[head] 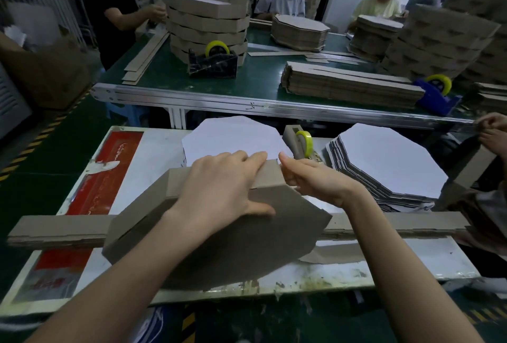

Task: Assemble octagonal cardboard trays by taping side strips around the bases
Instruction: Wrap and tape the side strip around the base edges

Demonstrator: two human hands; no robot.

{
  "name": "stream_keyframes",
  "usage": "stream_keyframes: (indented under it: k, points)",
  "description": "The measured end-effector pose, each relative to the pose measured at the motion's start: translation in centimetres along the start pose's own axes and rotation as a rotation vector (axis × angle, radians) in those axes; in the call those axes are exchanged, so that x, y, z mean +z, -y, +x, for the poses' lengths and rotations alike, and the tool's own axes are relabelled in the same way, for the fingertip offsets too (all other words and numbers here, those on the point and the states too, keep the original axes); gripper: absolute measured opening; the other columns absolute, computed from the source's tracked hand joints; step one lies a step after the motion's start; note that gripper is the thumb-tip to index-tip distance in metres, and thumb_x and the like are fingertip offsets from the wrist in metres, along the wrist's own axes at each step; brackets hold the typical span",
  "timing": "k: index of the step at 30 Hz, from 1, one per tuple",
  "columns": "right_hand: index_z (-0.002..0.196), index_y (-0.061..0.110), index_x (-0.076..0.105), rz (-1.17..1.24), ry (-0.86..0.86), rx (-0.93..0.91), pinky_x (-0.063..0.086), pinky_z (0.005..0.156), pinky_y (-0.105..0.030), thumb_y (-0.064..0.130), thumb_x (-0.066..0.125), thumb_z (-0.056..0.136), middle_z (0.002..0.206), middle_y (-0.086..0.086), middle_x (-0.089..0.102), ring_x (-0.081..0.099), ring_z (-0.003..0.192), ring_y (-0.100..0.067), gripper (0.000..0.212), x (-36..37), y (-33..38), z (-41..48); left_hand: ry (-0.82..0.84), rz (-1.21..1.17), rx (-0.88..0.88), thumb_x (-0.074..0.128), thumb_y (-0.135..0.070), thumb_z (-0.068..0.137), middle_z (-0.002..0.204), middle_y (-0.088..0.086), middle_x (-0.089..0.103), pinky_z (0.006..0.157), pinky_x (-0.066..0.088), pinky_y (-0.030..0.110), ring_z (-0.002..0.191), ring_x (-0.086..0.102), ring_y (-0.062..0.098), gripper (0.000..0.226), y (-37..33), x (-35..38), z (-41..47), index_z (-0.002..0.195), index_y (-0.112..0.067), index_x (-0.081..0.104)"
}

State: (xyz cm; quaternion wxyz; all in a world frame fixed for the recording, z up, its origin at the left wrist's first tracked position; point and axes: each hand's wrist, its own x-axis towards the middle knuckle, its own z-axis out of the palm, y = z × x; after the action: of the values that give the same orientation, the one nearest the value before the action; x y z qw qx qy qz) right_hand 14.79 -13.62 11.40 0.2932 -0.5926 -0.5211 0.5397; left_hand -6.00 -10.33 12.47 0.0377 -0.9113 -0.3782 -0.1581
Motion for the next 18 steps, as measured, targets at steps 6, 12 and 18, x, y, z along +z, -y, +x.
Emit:
stream_keyframes:
  k: [6,12,18]
  points:
    - [0.067,0.014,0.061,-0.341,0.021,-0.169,0.035,0.055,-0.013,0.06,0.057,0.087,0.061,0.006,0.046,0.043,0.057,-0.005,0.051,-1.3,2.8,-0.6,-0.144,-0.401,-0.12,0.048,-0.088,0.06,0.116,-0.012,0.061,0.076,0.052,0.035,0.097,0.057,0.013,0.092,3.1,-0.7,-4.0,0.135,-0.036,0.045]
    - [0.081,0.021,0.077,-0.346,-0.134,-0.294,0.048,0.067,-0.026,0.061,0.075,0.071,0.079,0.001,0.073,0.062,0.07,-0.011,0.041,-1.9,5.4,-0.7,-0.179,-0.583,-0.212,0.059,-0.084,0.056,0.117,-0.02,0.055,0.082,0.046,0.022,0.101,0.052,0.003,0.095,5.4,1.7,-6.4,0.134,-0.031,0.051]
    - [0.086,0.025,0.079,-0.351,-0.074,-0.316,0.053,0.074,-0.019,0.044,0.073,0.076,0.087,0.003,0.076,0.068,0.08,-0.008,0.023,-1.0,5.2,-0.1,-0.28,-0.6,-0.202,0.059,-0.082,0.063,0.118,-0.017,0.054,0.083,0.049,0.025,0.102,0.054,0.004,0.091,6.6,2.7,-7.0,0.132,-0.024,0.052]
